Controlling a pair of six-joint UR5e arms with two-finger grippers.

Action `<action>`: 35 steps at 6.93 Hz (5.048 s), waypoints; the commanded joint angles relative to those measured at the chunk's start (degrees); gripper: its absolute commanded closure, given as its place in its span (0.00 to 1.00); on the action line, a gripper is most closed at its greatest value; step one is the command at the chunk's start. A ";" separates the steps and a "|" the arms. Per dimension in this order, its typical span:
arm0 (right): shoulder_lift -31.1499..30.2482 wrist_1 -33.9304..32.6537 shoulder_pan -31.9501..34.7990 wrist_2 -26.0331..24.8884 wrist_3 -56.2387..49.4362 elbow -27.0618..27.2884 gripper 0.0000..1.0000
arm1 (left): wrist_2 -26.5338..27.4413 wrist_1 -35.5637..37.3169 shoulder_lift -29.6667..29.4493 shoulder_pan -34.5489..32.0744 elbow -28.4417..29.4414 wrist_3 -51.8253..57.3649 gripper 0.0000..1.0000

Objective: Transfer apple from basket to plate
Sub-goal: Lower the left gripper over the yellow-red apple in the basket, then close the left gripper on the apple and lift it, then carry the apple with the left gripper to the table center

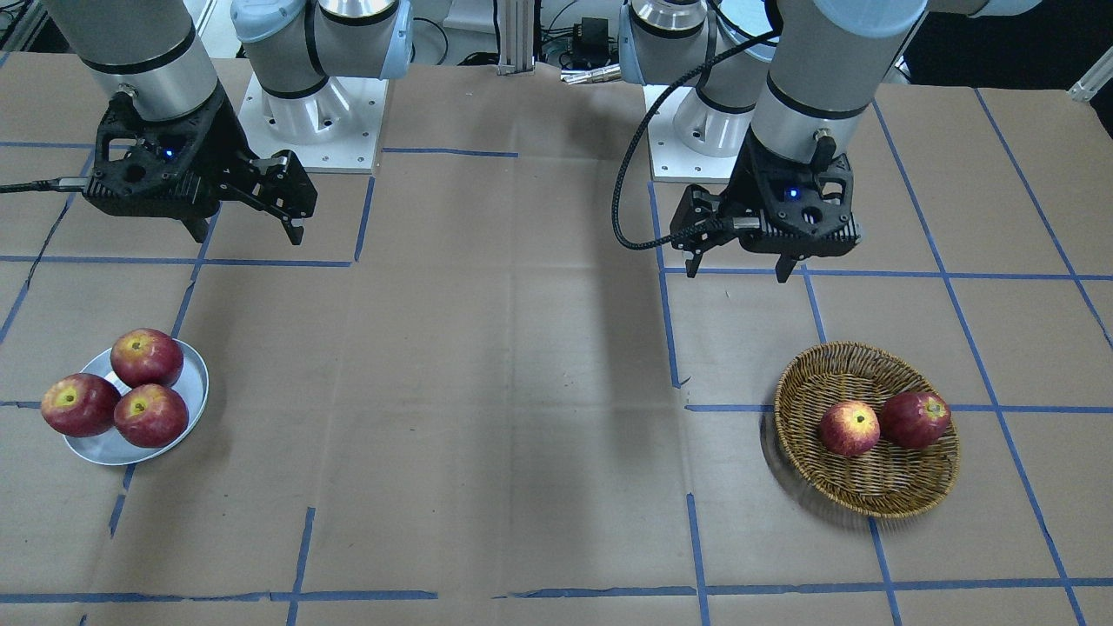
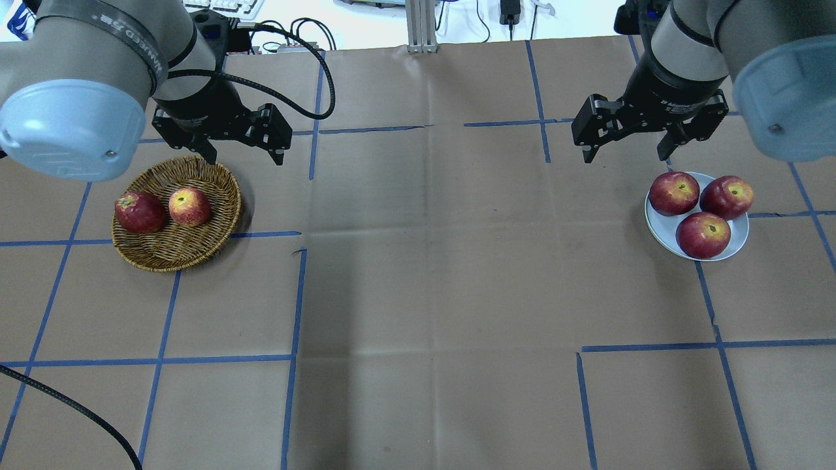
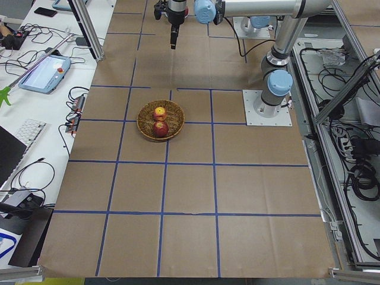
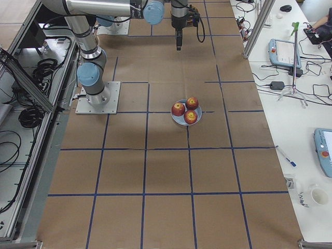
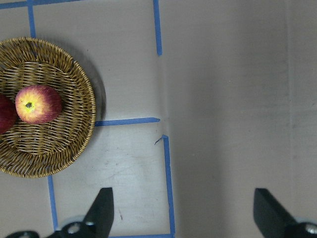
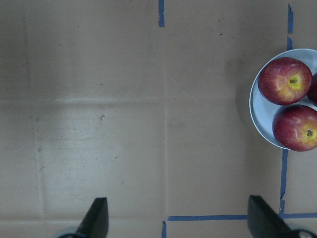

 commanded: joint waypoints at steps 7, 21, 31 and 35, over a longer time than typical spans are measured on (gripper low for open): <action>0.00 0.00 -0.09 -0.02 0.00 0.00 0.00 | 0.30 20.60 -16.48 17.23 -3.81 13.20 0.01; 0.00 0.00 -0.09 -0.02 0.00 0.00 0.00 | 1.80 24.14 -17.68 15.67 -4.77 8.95 0.49; 0.08 0.00 0.00 0.07 0.00 0.00 0.00 | 1.27 27.11 -29.24 -25.22 2.88 -28.19 0.49; 0.08 0.00 0.00 0.07 0.00 0.09 0.00 | 1.27 27.29 -31.09 -25.13 2.96 -27.22 0.31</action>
